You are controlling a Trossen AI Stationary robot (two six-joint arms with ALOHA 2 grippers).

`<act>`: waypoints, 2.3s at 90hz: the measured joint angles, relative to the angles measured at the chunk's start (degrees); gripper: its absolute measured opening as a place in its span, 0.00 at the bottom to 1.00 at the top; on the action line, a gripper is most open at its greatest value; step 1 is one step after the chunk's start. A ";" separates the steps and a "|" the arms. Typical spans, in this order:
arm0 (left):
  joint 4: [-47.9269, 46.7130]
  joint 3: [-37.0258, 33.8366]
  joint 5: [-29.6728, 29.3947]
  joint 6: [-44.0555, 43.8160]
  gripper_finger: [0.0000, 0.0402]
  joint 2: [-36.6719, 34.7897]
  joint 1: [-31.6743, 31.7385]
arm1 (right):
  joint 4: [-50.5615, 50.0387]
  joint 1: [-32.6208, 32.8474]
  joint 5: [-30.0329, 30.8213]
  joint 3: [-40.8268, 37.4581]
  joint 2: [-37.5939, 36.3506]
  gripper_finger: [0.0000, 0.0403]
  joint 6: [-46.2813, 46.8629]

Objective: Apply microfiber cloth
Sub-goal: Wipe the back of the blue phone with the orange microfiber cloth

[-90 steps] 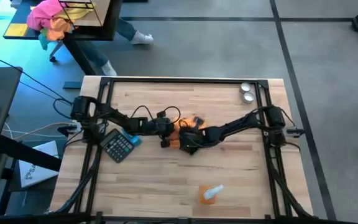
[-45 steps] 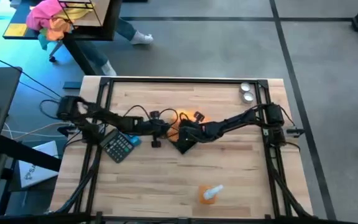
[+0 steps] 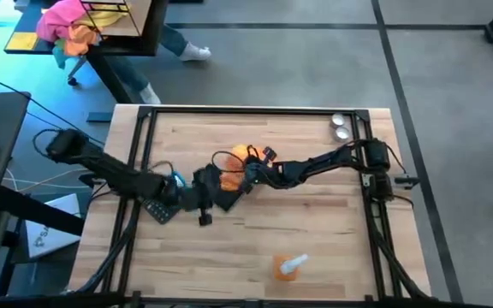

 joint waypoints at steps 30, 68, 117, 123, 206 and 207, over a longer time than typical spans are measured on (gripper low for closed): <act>3.90 0.66 1.53 -7.78 0.08 17.16 3.95 | -2.21 -0.32 5.05 2.64 -1.91 0.00 -8.40; 7.24 15.28 18.42 10.81 0.08 26.23 13.00 | -25.83 -3.16 -0.34 5.47 -19.76 0.00 -9.66; 5.95 17.12 5.26 -3.24 0.00 34.31 2.28 | 11.79 -2.37 -35.06 -1.07 1.04 0.00 -15.94; 6.00 17.20 5.69 -3.35 0.00 34.66 2.47 | 15.00 -3.17 -40.26 -0.99 2.92 0.00 -16.19; 5.13 17.09 9.61 2.92 0.00 33.30 1.96 | 16.34 -6.25 -33.83 -1.01 5.77 0.00 -14.93; 5.14 17.09 9.57 3.05 0.00 33.30 1.89 | 16.34 -6.40 -33.52 -1.01 5.78 0.00 -14.93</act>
